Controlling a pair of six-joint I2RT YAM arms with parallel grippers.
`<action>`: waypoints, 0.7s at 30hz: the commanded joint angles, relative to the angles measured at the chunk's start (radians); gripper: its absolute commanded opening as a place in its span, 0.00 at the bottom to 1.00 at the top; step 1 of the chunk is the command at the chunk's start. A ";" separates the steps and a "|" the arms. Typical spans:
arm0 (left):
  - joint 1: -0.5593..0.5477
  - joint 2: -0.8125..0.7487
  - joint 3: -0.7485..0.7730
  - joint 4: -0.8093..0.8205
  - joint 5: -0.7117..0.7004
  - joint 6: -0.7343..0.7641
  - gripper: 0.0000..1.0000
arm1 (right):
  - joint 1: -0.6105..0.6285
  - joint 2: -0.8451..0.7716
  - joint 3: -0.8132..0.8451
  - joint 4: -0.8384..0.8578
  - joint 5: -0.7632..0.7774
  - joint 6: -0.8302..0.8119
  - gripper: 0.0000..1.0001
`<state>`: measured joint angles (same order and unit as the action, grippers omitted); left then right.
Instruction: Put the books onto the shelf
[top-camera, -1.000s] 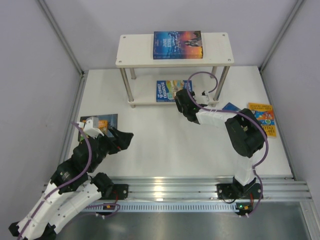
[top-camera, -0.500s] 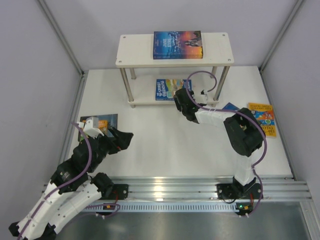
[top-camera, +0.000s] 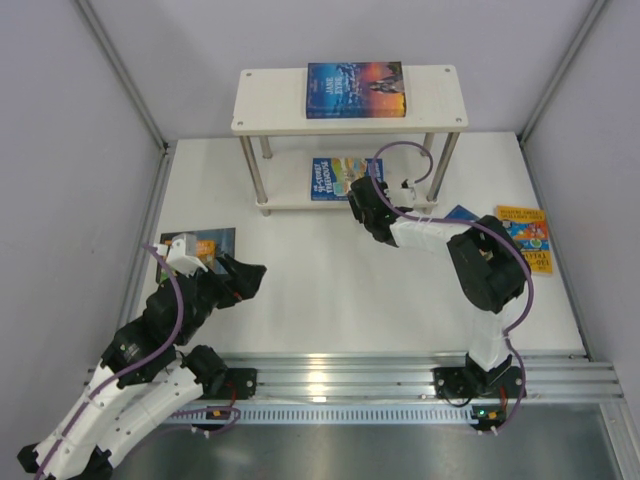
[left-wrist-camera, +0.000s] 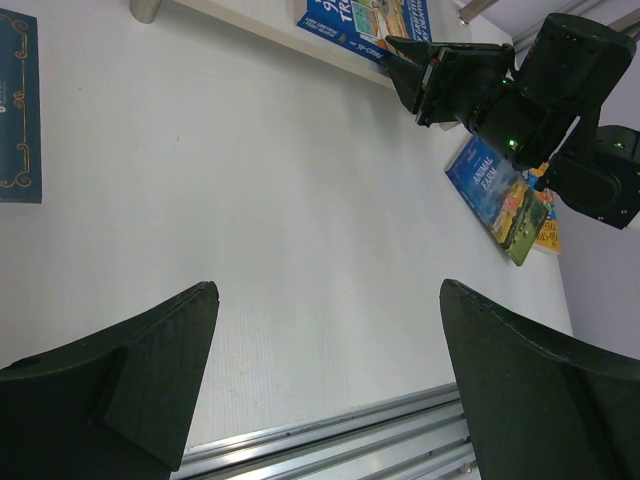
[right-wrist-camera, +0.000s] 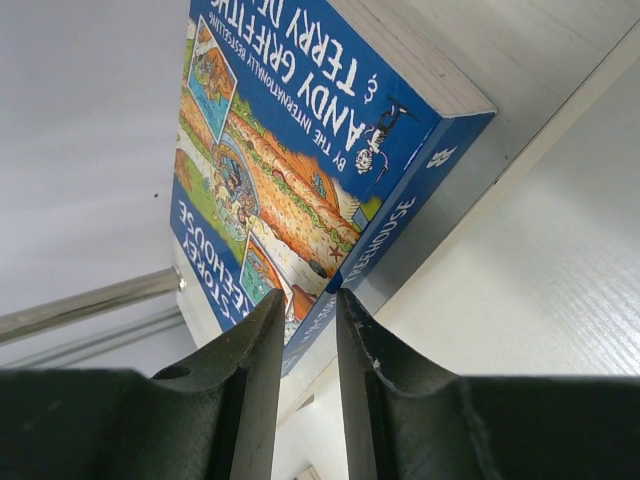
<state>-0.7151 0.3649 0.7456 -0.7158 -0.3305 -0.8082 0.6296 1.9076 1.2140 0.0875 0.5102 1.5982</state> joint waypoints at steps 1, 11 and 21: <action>0.002 0.008 0.000 0.039 -0.010 0.015 0.97 | -0.019 0.004 0.042 0.051 0.024 -0.023 0.27; 0.002 0.003 -0.009 0.038 -0.010 0.009 0.97 | -0.021 0.013 0.045 0.066 0.014 -0.032 0.26; 0.002 0.008 -0.003 0.035 -0.022 0.014 0.97 | -0.019 -0.005 0.042 0.077 0.008 -0.081 0.27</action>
<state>-0.7151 0.3649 0.7422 -0.7166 -0.3325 -0.8082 0.6247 1.9148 1.2140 0.1158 0.5098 1.5555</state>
